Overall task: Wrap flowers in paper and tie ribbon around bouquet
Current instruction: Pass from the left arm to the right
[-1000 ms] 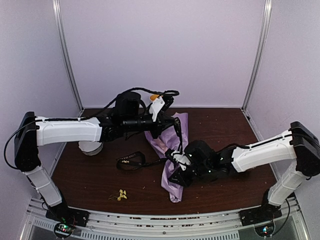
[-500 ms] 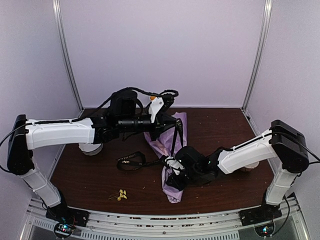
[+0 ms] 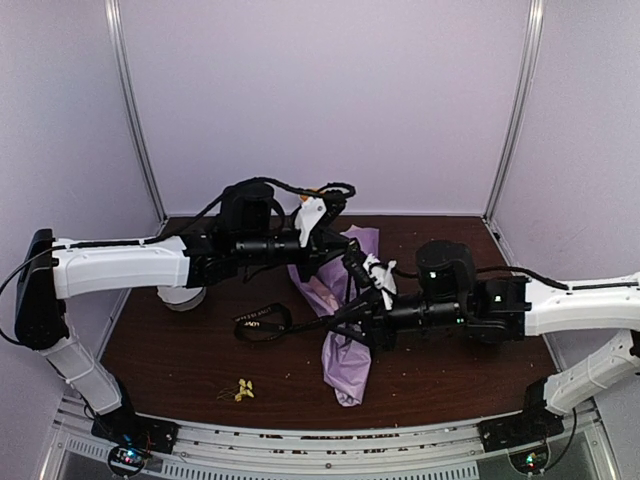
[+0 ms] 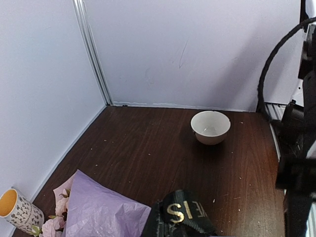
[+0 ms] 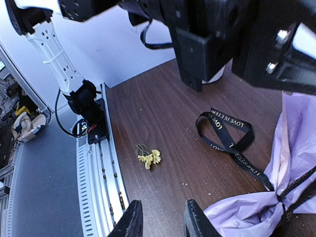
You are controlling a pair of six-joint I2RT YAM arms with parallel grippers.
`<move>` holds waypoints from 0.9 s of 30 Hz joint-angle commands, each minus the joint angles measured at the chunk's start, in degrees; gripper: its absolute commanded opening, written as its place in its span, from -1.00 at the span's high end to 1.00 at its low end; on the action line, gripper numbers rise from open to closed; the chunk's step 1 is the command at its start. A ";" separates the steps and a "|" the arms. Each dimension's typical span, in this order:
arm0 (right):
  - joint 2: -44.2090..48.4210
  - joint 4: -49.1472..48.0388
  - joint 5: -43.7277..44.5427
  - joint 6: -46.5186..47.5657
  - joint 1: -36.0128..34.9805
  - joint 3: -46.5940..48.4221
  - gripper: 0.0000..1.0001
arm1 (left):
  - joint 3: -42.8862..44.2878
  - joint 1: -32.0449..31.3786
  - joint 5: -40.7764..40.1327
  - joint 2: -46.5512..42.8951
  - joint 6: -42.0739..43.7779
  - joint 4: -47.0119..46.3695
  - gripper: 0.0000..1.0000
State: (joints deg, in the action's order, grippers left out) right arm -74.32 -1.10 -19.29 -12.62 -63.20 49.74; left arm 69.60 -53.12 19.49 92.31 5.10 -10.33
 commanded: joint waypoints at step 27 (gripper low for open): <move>-1.65 1.58 12.90 1.53 11.74 7.61 1.00 | 1.81 0.56 0.10 0.00 2.01 4.58 0.96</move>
State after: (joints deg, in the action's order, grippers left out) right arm -75.70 0.84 -6.11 -10.28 -52.97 55.59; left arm 69.67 -52.86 19.49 92.33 6.02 -6.74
